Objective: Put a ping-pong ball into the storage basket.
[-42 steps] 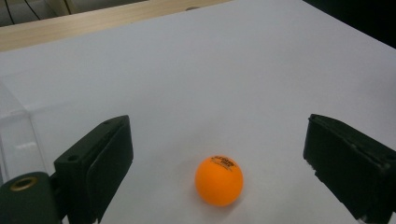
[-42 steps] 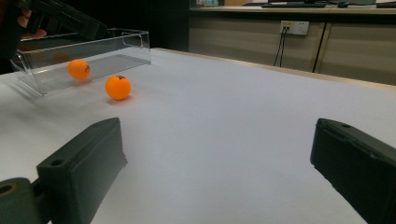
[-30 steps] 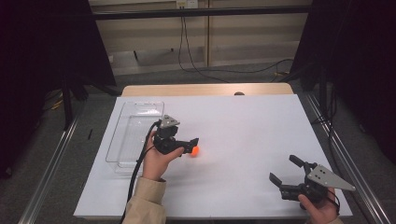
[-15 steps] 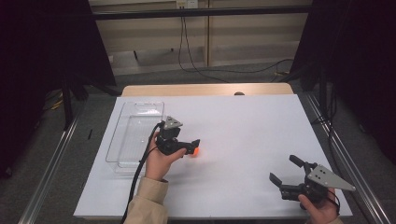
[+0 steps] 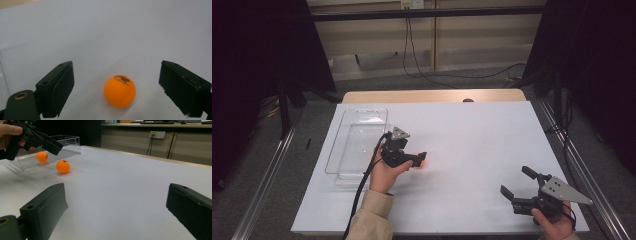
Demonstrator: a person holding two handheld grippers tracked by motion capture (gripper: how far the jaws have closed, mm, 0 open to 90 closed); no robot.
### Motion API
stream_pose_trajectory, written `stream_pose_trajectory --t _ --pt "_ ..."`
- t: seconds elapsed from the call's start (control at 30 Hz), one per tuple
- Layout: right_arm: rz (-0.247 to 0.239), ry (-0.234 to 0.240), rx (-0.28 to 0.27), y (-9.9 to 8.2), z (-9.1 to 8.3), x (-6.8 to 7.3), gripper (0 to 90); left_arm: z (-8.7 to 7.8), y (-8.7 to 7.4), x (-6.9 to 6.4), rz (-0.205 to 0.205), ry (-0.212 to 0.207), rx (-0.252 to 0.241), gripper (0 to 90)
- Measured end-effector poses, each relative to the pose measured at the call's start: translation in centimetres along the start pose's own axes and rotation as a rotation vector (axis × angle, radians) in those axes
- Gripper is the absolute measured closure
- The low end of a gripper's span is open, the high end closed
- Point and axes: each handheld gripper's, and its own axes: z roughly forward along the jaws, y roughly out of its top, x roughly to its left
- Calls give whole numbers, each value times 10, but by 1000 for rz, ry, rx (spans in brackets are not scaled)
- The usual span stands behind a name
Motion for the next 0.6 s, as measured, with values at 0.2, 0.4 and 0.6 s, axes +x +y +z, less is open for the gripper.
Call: stream_pose_trajectory --t 0.2,0.4,0.6 --pt "2 0 -1 0 0 0 28 5 -2 -2 2 -6 24 158" --pt "1 0 -1 0 0 0 28 10 -4 -4 15 -10 41 192" --pt "1 0 -2 0 0 0 29 14 -6 -4 32 -4 67 224"
